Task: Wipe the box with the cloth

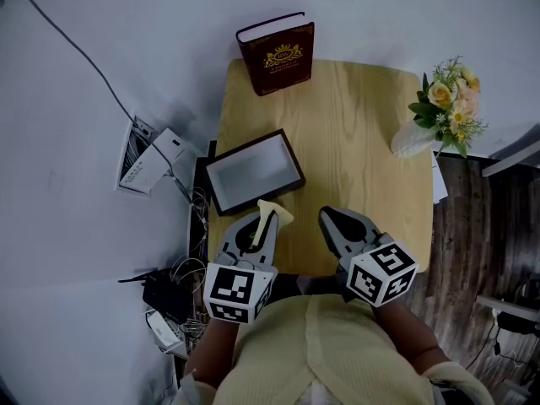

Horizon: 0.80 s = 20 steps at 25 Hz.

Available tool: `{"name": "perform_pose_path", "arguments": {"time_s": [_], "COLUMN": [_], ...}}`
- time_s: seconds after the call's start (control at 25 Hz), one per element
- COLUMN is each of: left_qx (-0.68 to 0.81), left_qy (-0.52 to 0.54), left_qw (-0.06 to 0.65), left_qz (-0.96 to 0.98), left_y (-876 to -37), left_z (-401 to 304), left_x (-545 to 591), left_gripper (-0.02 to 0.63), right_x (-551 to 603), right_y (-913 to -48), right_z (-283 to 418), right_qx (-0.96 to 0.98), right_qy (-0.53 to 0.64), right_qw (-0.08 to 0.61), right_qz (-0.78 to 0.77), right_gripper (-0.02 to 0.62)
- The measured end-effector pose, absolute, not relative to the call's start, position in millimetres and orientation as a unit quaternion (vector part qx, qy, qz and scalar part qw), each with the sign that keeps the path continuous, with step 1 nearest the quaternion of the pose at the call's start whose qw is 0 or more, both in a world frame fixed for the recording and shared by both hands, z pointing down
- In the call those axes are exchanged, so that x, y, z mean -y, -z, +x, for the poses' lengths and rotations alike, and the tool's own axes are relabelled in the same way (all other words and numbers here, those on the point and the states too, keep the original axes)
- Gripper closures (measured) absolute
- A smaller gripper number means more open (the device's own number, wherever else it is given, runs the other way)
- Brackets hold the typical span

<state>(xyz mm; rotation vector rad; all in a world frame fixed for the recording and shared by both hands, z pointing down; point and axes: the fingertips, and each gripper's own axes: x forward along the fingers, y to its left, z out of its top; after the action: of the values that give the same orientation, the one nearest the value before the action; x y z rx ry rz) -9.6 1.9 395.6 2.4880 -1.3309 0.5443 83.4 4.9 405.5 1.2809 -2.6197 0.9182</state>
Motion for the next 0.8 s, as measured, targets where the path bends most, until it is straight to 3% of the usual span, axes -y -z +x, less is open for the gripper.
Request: {"name": "perform_pose_path", "arguments": {"time_s": [0.8], "left_qx": [0.473], "left_qy": [-0.138], "left_qw": [0.087], "left_qz": [0.866], "left_y": [-304], "left_z": [-106], "left_x": [56], "left_gripper": [0.583], "right_x": [34], "right_y": [-359], "right_z": [2], "right_qx": [0.878], "right_qy": [-0.266], "right_qw": [0.038], "right_qz": [0.396], "right_gripper": [0.565]}}
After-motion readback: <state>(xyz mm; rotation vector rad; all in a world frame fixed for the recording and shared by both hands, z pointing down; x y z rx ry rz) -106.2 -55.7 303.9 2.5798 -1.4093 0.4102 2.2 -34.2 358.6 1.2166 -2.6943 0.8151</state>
